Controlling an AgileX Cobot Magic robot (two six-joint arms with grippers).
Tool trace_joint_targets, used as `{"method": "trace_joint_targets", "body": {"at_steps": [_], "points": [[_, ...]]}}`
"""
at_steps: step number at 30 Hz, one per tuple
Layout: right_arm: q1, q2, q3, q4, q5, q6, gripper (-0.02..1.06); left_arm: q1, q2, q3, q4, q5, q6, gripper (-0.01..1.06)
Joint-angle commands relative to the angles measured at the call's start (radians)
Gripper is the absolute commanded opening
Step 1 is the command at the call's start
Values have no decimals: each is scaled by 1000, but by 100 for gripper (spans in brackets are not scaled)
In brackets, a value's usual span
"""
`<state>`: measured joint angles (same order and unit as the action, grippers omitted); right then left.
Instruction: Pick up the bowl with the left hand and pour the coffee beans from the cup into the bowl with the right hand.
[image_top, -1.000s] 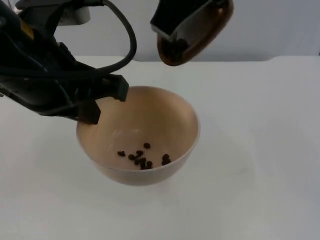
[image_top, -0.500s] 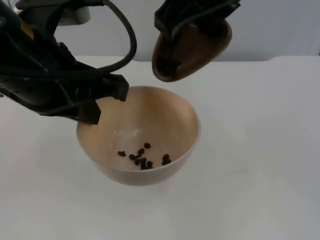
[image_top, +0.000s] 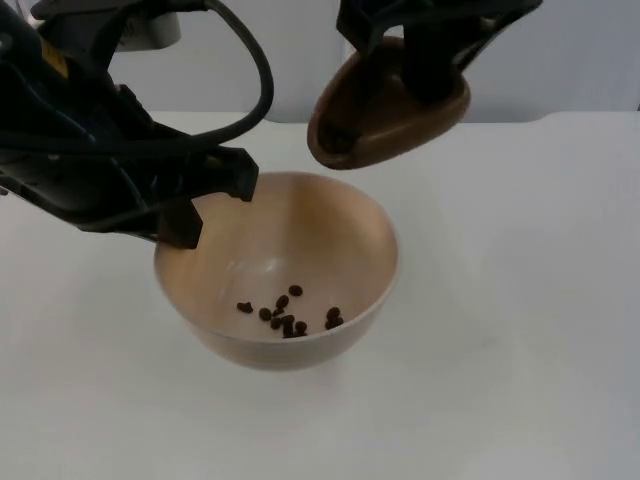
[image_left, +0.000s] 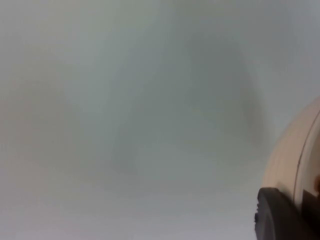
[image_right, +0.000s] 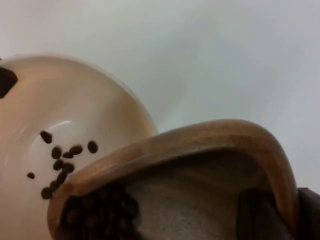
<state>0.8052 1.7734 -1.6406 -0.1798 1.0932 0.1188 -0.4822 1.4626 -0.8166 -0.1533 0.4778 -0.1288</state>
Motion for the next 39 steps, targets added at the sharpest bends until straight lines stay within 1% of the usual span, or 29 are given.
{"method": "trace_joint_targets", "body": {"at_steps": [1, 17, 20, 24, 26, 30, 31, 32, 35, 36, 37, 39], "points": [[-18, -12, -3, 31, -19, -20, 0, -2, -9, -5, -14, -20, -4, 0], [-28, -12, -3, 56, -19, -66, 0, 0, -9, -5, 7, -12, -2, 0], [-30, -12, -3, 82, -19, -87, 0, 0, -9, -5, 12, -13, -2, 0], [-33, -12, -3, 85, -19, -90, 0, 7, -9, -5, 17, -13, -2, 0], [-47, -12, -3, 91, -19, -93, 0, 7, -9, -5, 32, -13, -2, 0], [-103, -12, -1, 137, -12, -109, 0, 7, -9, -5, 32, -15, -7, 0], [-103, -12, -1, 137, -12, -109, 0, 7, -9, -5, 32, -15, -7, 0], [-113, -12, 7, 141, -14, -109, 0, 7, -9, 0, 32, -20, -12, 0], [-141, -23, 68, 143, -45, -109, 0, 7, -9, 43, 32, -92, -50, 0], [-152, -28, 92, 161, -64, -109, 0, 7, -6, 57, 32, -110, -61, 0], [-152, -28, 92, 161, -64, -109, 0, 7, -6, 57, 32, -110, -61, 0], [-175, -43, 160, 180, -112, -109, 0, 7, 4, 67, 32, -119, -63, 0]]}}
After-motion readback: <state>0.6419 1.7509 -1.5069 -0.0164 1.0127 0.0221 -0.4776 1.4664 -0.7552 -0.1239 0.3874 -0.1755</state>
